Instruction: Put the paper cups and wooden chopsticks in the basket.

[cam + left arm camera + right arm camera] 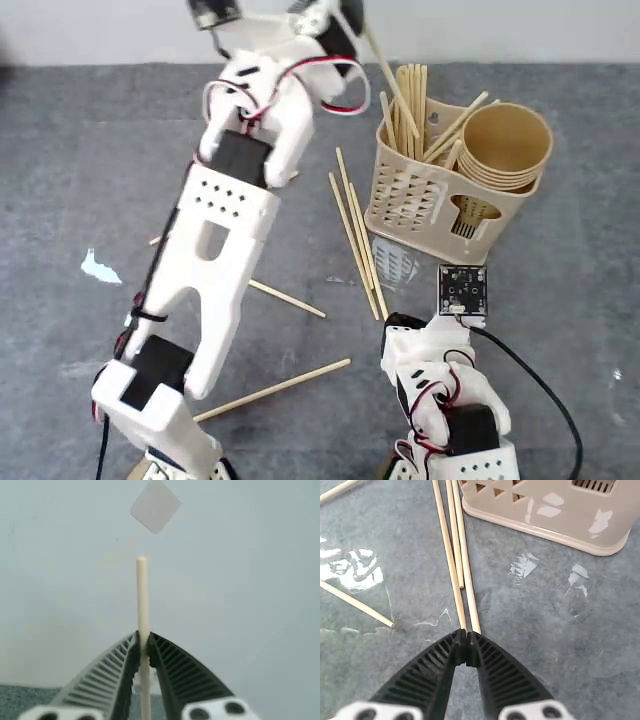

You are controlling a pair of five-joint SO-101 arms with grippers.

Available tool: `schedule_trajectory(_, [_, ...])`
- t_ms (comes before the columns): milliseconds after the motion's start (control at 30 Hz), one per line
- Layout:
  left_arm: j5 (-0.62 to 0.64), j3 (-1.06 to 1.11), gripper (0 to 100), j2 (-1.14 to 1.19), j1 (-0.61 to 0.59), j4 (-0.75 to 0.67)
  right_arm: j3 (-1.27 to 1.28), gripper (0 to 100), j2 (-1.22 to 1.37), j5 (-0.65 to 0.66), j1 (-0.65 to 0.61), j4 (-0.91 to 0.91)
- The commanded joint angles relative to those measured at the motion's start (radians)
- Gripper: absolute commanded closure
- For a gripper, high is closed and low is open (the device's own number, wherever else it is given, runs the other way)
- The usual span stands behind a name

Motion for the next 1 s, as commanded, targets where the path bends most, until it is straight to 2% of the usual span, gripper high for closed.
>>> schedule_trajectory(0, [-0.046, -0.050, 99, -0.002, 0.029, -0.018, -0.006, 99.0, -0.008, -0.008, 0.005, -0.027])
schedule_trajectory(467, [-0.103, 0.110, 98, -0.006, 0.058, -0.017, -0.006, 99.0, -0.008, -0.006, 0.008, -0.025])
schedule_trajectory(700, [-0.150, 0.102, 98, -0.014, 0.068, 0.094, -0.006, 99.0, -0.008, -0.006, 0.008, -0.025])
schedule_trajectory(967, [-0.144, 0.104, 83, -0.123, 0.075, 0.264, -0.006, 99.0, -0.008, -0.006, 0.008, -0.025])
